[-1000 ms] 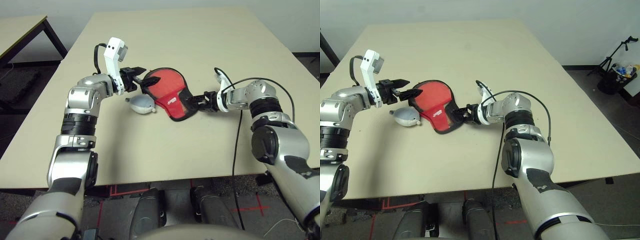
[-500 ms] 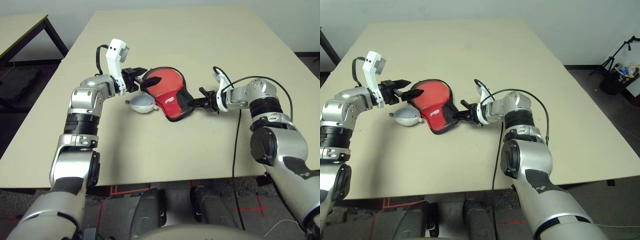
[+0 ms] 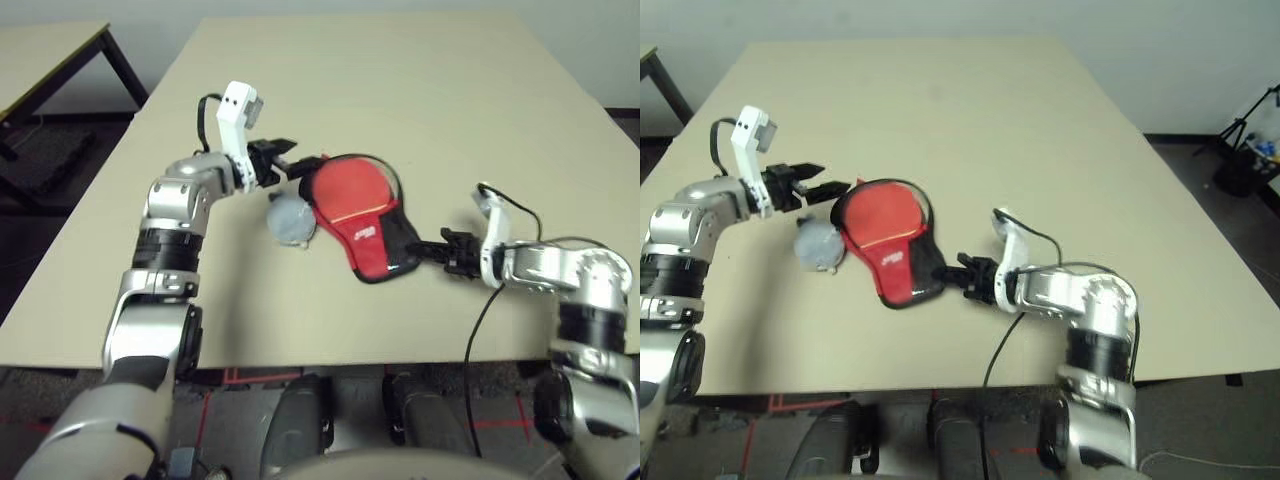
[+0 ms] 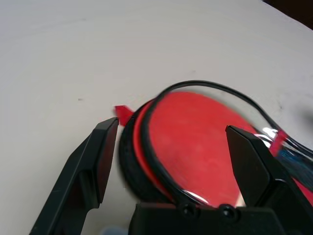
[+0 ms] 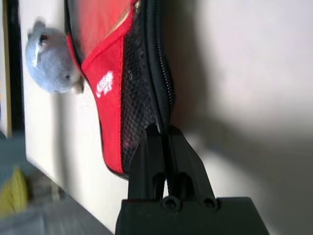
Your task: Store the ping-pong paddle in its case and zip it.
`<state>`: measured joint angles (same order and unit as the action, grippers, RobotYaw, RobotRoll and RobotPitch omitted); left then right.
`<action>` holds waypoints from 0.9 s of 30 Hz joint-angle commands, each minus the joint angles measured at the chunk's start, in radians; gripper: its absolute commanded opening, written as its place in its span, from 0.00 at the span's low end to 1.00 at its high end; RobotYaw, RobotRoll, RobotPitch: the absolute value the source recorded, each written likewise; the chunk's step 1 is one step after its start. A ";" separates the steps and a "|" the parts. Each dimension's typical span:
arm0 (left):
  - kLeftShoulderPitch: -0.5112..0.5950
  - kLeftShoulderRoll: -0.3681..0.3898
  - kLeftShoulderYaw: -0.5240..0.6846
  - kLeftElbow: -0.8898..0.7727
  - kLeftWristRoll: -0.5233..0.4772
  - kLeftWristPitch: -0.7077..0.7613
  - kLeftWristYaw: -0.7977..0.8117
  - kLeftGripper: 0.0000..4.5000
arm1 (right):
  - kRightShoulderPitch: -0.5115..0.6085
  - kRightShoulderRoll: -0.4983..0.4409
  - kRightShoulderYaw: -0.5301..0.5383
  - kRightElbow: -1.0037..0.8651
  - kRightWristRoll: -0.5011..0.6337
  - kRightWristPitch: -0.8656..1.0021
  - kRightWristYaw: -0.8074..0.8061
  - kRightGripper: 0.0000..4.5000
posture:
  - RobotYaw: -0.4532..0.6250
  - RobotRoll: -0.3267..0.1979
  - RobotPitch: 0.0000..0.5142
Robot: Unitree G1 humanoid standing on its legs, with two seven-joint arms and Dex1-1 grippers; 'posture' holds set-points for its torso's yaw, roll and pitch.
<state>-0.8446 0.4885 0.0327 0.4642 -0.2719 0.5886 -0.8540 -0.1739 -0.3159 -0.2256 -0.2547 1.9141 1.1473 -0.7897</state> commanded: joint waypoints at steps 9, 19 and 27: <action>-0.064 -0.037 -0.046 0.113 0.023 -0.064 -0.039 1.00 | 0.287 -0.032 0.342 -0.563 0.058 -0.618 -0.367 0.00 | 0.26 0.62 0.27; -0.073 -0.041 -0.051 0.138 0.024 -0.081 -0.045 1.00 | 0.412 -0.362 0.394 -0.596 0.058 -0.758 -0.185 0.00 | 0.25 0.62 0.27; -0.062 -0.038 -0.062 0.131 0.028 -0.083 -0.048 1.00 | 0.261 -0.539 0.250 -0.328 0.058 -0.429 0.129 0.40 | 0.27 0.62 0.24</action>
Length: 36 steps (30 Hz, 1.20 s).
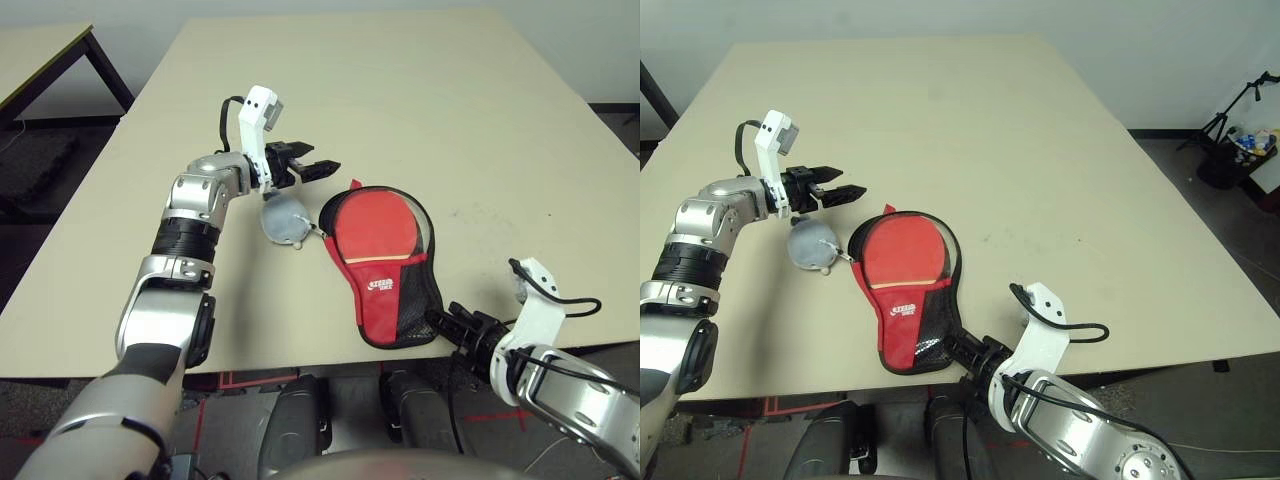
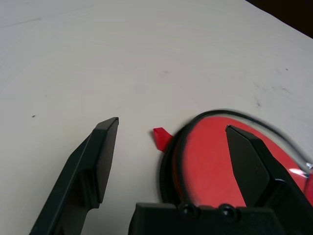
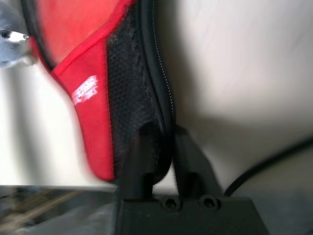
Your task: Store the ping-pong paddle in its case and zip it.
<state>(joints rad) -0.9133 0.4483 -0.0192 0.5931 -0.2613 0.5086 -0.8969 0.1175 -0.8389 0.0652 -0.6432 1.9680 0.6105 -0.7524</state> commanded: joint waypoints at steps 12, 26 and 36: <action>0.011 0.002 0.001 -0.008 0.024 -0.003 -0.001 1.00 | -0.485 -0.063 0.005 0.399 0.004 0.450 0.195 1.00 | 0.30 0.62 0.20; 0.005 0.091 -0.010 0.026 0.066 -0.043 -0.046 1.00 | -0.985 0.000 0.297 0.553 -0.708 0.642 0.692 1.00 | 0.32 0.62 0.18; -0.006 0.251 -0.041 0.084 0.131 -0.080 -0.175 1.00 | -1.049 0.143 0.444 0.600 -1.135 0.613 1.065 1.00 | 0.36 0.62 0.18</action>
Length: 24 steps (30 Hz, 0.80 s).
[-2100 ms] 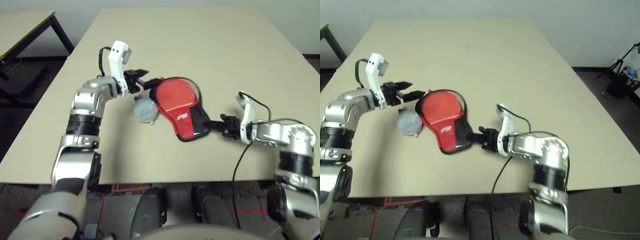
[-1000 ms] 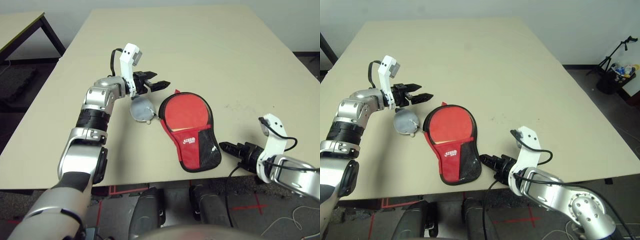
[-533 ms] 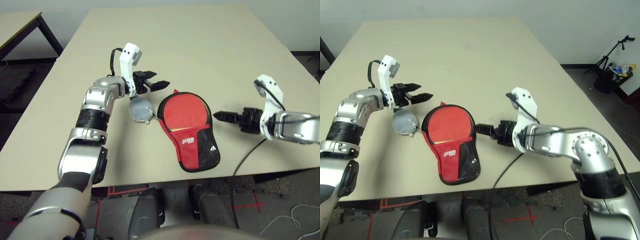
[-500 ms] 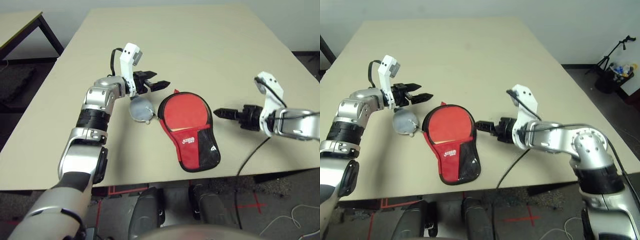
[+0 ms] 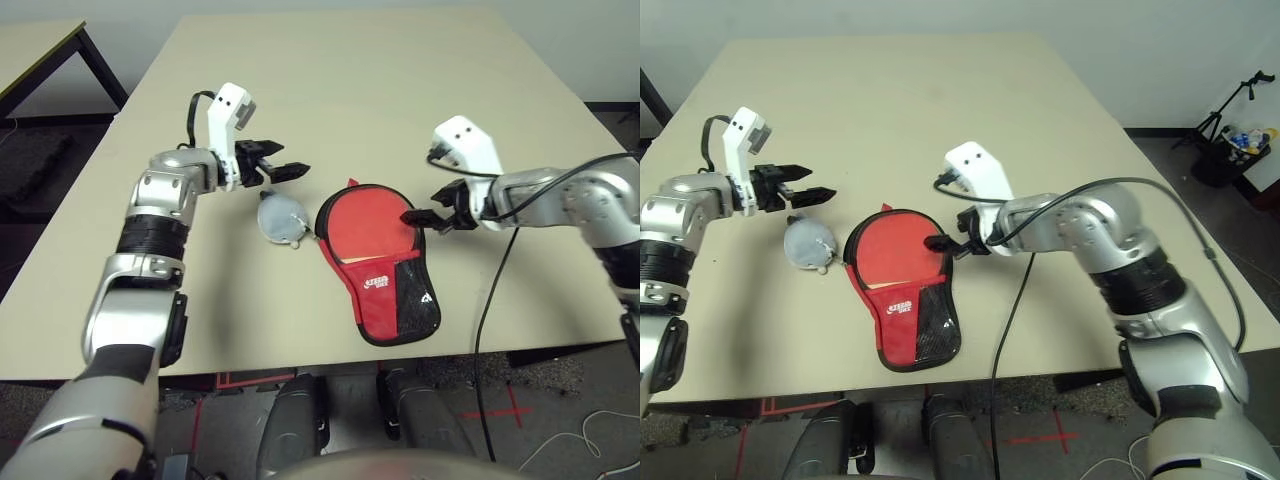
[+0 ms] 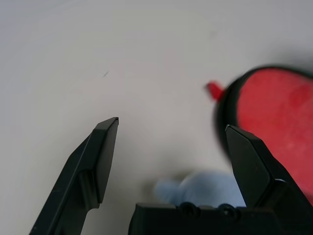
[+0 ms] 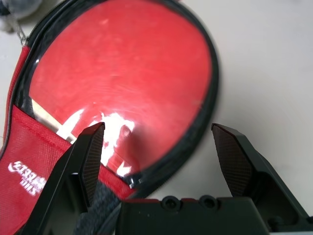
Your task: Store the ping-pong paddle in its case and zip it.
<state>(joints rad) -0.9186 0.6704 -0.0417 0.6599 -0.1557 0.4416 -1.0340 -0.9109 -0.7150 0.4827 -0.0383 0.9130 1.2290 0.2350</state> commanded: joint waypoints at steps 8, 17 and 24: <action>0.024 0.106 -0.031 -0.023 0.028 0.002 -0.150 1.00 | -0.037 0.060 0.063 -0.041 -0.229 0.009 0.273 1.00 | 0.37 0.62 0.17; 0.085 0.091 -0.076 -0.149 0.025 0.080 -0.227 1.00 | -0.004 0.065 0.100 -0.045 -0.356 0.001 0.403 1.00 | 0.36 0.62 0.17; 0.112 0.043 -0.175 -0.126 0.095 0.128 -0.196 1.00 | 0.000 0.108 0.078 -0.020 -0.425 0.005 0.429 1.00 | 0.34 0.62 0.16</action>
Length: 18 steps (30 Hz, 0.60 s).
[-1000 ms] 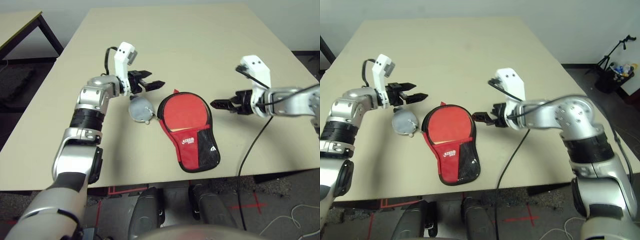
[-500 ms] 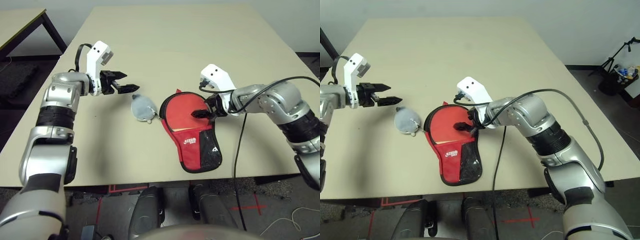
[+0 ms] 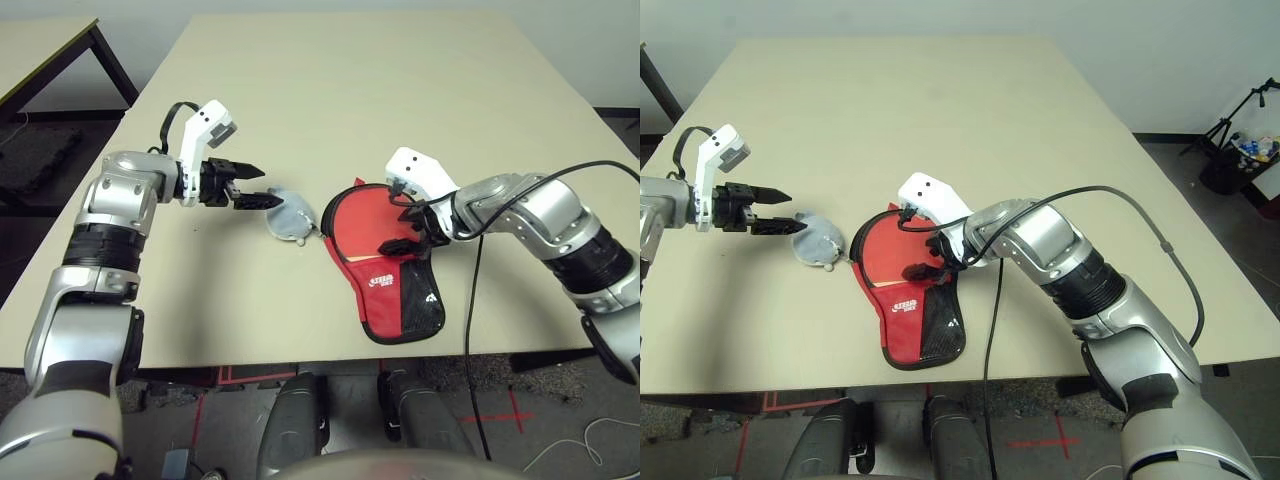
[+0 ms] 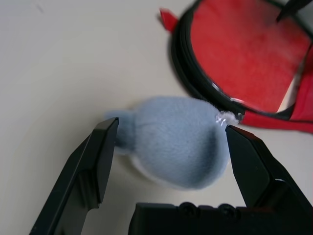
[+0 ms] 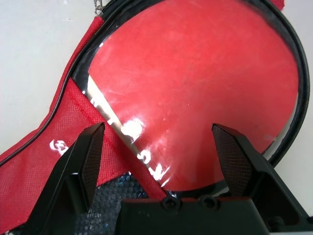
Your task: Store the ping-pong paddle in its case and zip it.
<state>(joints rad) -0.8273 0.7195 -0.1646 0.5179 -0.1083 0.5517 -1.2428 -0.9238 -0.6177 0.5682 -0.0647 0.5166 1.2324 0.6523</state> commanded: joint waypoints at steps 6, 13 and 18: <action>0.043 -0.023 -0.115 0.003 0.081 0.026 -0.001 1.00 | 0.015 0.029 -0.018 0.010 -0.062 0.008 0.034 1.00 | 0.33 0.62 0.18; 0.040 -0.050 -0.115 0.019 0.091 0.016 0.006 0.96 | 0.025 0.034 -0.007 -0.008 -0.082 0.005 0.068 1.00 | 0.33 0.62 0.19; 0.018 -0.049 -0.097 0.029 0.081 0.025 0.007 0.67 | 0.048 0.028 0.031 -0.026 -0.124 -0.044 0.103 1.00 | 0.33 0.62 0.19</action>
<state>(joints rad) -0.8133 0.6820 -0.2533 0.5254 -0.0297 0.5644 -1.2282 -0.8876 -0.5880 0.5731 -0.0731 0.4122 1.2098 0.7411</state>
